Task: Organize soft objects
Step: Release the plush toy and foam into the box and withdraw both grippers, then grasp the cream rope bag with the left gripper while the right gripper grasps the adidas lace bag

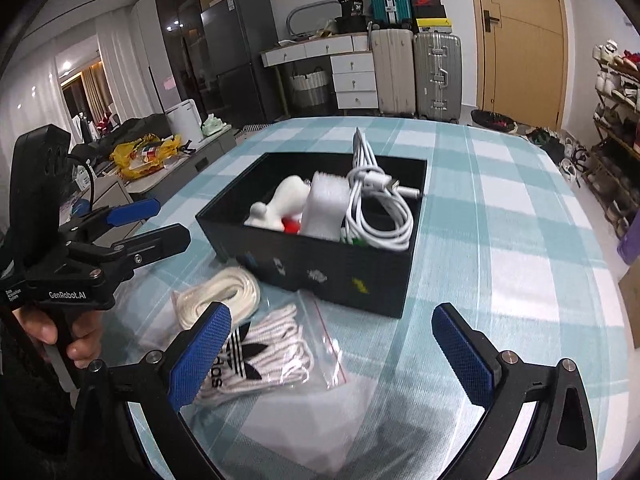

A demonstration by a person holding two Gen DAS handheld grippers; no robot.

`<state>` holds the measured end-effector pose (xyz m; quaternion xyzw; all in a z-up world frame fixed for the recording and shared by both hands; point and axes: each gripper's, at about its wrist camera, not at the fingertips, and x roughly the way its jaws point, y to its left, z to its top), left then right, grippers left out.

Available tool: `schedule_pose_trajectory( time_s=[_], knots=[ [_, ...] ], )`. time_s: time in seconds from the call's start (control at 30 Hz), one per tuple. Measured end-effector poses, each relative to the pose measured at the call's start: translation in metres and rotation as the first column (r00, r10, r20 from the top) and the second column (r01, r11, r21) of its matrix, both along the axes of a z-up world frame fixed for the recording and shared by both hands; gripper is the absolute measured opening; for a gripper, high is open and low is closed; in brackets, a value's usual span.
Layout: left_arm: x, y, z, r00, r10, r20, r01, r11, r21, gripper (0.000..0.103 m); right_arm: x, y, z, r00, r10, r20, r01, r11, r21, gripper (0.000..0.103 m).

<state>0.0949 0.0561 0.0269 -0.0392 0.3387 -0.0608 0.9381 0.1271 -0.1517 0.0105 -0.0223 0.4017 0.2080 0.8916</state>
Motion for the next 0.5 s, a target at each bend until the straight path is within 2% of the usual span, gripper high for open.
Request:
schedule_pose_trajectory(
  time_s=[0.5],
  knots=[
    [-0.01, -0.016, -0.028, 0.997, -0.025, -0.069, 0.032, 0.994, 0.102, 0.103, -0.009, -0.005, -0.008, 1.0, -0.011, -0.029, 0.011, 1.0, 0.014, 0.102]
  ],
)
